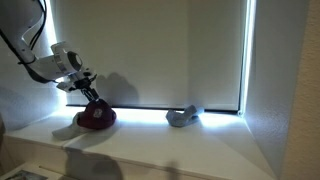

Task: Move the red cap to the right side of the windowsill

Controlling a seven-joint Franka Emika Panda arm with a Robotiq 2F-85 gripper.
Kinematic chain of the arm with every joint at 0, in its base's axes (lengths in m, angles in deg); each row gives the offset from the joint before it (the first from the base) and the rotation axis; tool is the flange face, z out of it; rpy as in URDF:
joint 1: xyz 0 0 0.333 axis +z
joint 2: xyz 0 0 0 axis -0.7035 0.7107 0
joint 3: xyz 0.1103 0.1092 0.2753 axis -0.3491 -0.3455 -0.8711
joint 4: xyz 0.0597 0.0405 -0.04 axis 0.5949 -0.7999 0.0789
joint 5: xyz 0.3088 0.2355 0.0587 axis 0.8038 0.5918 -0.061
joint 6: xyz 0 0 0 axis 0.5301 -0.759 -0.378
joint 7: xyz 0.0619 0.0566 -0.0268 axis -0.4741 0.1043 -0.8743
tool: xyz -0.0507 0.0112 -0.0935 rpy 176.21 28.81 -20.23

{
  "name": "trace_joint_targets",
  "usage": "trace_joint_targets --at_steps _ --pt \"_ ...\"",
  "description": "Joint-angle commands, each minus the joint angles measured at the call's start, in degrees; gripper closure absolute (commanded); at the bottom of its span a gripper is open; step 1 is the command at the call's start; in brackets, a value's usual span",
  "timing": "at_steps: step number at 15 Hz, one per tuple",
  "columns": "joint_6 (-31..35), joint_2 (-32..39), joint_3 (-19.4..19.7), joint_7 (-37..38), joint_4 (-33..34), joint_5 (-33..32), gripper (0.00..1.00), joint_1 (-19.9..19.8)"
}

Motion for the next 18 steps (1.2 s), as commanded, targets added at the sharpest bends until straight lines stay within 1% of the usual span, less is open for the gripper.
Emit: trace_joint_targets --at_steps 1,5,6,8,9,11,14,15,16,17,18 --pt "0.0 0.14 2.82 -2.32 0.08 3.53 0.0 2.86" --pt "-0.32 0.91 2.7 -2.43 0.76 3.89 0.0 2.7" --pt "0.69 -0.11 2.97 -1.96 -0.4 3.3 0.0 2.99" --pt "-2.24 0.72 4.77 -0.8 1.05 4.63 0.0 4.75" --pt "-0.47 0.91 4.71 -2.04 0.82 5.35 0.0 4.67" --pt "-0.53 0.95 5.59 -2.02 0.85 6.19 0.0 5.65" --pt "-0.54 0.95 5.74 -2.02 0.86 6.36 0.0 5.87" --pt "-0.54 0.95 5.76 -2.01 0.86 6.36 0.25 5.87" --pt "-0.4 1.02 5.84 -2.01 0.9 6.7 0.26 5.87" --pt "-0.29 1.03 6.04 -2.05 0.88 7.1 0.32 6.02" --pt "-0.12 0.9 6.22 -2.06 0.72 7.4 0.4 6.21"
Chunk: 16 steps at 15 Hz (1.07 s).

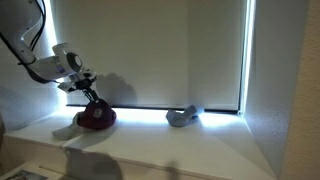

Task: Move the red cap to the right side of the windowsill

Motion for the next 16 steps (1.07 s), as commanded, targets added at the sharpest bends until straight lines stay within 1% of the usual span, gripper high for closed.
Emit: trace_joint_targets --at_steps 1,2,3,7,9,11,12,13,14,15,16 --pt "0.73 -0.18 1.65 -1.53 -0.35 2.11 0.47 1.51" --pt "0.86 -0.21 1.96 -1.34 -0.41 2.15 0.55 1.81" --pt "0.9 -0.3 2.05 -1.4 -0.5 2.38 0.6 1.93" --pt "0.85 -0.29 2.7 -1.16 -0.47 2.42 0.9 2.55" --pt "0.71 -0.23 3.46 -0.07 -0.36 2.53 1.0 2.8" --pt "-1.05 0.15 4.3 0.6 0.27 3.0 1.0 2.73" --pt "-0.21 0.1 5.71 2.42 0.11 2.48 0.98 3.38" --pt "0.36 -0.16 7.03 3.97 -0.18 1.86 1.0 3.94" --pt "1.82 -0.95 9.59 7.19 -1.14 -0.15 0.98 5.71" --pt "4.28 -3.03 12.92 11.4 -3.67 -3.33 0.99 8.34" --pt "6.83 -9.29 17.63 14.31 -10.32 -7.66 0.98 9.7"
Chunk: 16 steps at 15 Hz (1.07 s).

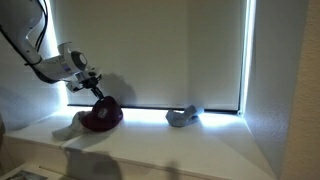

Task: Move the red cap to the right side of the windowsill

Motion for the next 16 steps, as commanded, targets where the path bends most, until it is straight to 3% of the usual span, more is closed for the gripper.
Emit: trace_joint_targets --at_steps 1,3,6,8,11,12,13,14,16 --pt "6.55 -9.32 13.6 13.34 -9.99 -12.04 0.98 7.7" --pt "6.83 -12.14 23.04 23.54 -11.26 -22.38 0.98 12.48" --pt "2.22 -17.86 35.52 36.84 -12.53 -37.81 0.98 17.27" --pt "-1.97 -22.8 41.16 44.87 -13.26 -48.14 0.98 18.23" --pt "-9.64 -31.8 45.27 52.01 -15.8 -58.1 0.98 16.58" --pt "-12.03 -35.24 46.1 52.55 -17.11 -59.56 0.98 15.62" --pt "-13.75 -38.18 37.26 52.42 -17.95 -60.49 0.98 4.74" --pt "-12.77 -39.47 38.27 51.11 -19.11 -59.64 0.98 2.5" --pt "-9.41 -40.38 36.99 48.05 -21.04 -56.41 0.98 -6.3"
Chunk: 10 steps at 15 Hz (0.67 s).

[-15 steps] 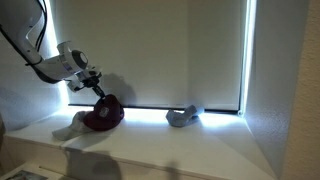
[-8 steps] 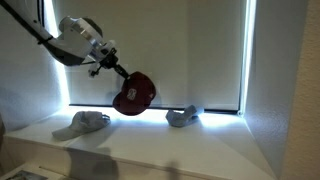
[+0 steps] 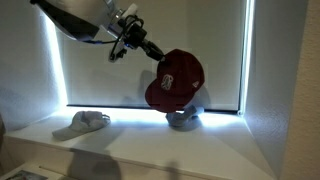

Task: Move the red cap to the right side of the windowsill

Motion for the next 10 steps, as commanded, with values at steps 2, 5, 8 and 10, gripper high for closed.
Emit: trace_joint_targets --at_steps 2,5,8,10 --pt "6.02 -5.92 -4.19 -7.26 -6.36 4.09 0.92 -19.74" --pt "11.22 -5.2 -0.42 -3.65 -5.18 -1.04 1.0 -23.65" --pt "20.45 -4.86 1.3 1.98 -2.16 -9.15 0.98 -26.04" --pt "24.65 -5.69 1.56 2.43 0.29 -12.64 0.98 -24.75"
